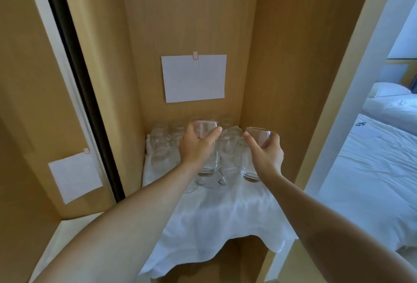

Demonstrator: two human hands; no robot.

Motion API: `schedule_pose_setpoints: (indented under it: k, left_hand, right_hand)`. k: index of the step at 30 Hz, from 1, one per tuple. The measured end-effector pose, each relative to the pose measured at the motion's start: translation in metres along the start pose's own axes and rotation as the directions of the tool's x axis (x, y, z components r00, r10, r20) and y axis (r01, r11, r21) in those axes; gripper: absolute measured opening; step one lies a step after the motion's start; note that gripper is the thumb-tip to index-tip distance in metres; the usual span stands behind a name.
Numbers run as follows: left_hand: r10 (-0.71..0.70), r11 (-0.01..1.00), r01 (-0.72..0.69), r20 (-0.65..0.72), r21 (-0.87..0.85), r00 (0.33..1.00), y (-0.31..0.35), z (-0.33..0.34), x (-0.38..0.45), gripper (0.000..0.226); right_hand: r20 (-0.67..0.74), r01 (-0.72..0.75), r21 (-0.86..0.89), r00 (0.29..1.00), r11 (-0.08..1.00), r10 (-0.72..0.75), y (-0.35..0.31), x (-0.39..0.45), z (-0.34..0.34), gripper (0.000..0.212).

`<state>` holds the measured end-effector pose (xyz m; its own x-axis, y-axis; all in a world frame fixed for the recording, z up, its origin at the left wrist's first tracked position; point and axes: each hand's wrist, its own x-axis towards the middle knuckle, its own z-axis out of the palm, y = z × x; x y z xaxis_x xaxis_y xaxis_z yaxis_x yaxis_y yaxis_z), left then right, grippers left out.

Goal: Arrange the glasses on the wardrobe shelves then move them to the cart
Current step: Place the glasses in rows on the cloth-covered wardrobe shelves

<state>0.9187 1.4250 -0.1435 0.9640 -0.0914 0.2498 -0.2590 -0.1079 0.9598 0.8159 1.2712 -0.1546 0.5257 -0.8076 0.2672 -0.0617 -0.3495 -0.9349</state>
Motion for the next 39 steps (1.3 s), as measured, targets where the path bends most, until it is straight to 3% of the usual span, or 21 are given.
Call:
schedule_pose_setpoints:
  k: [11,15,25,29,33,39]
  left_hand:
    - [-0.034,0.999,0.032,0.039,0.042,0.999,-0.030,0.067,0.009,0.075]
    - [-0.037,0.998,0.035,0.032,0.057,0.999,-0.041,0.091,0.003,0.073]
    - [-0.086,0.996,0.083,0.097,0.027,0.992,-0.074,0.140,-0.026,0.079]
    - [-0.141,0.990,0.137,0.112,0.043,0.984,-0.092,0.150,-0.042,0.081]
    - [-0.168,0.985,0.162,0.118,0.063,0.979,-0.107,0.155,-0.054,0.086]
    - [-0.211,0.974,0.178,0.283,0.136,0.936,-0.122,0.158,-0.057,0.104]
  right_hand:
    - [0.098,-0.046,-0.126,0.993,0.991,0.058,0.068,0.046,-0.003,0.061]
    - [0.146,-0.062,-0.090,0.987,0.994,0.075,0.089,0.061,-0.008,0.070]
    - [0.321,-0.026,-0.019,0.947,0.999,0.030,0.129,0.080,-0.024,0.070]
    - [0.333,-0.060,-0.035,0.941,0.998,0.068,0.153,0.077,-0.029,0.083]
    - [0.325,-0.064,-0.031,0.943,0.997,0.070,0.165,0.077,-0.029,0.075]
    - [0.355,-0.058,-0.095,0.931,0.994,0.088,0.172,0.074,-0.031,0.085]
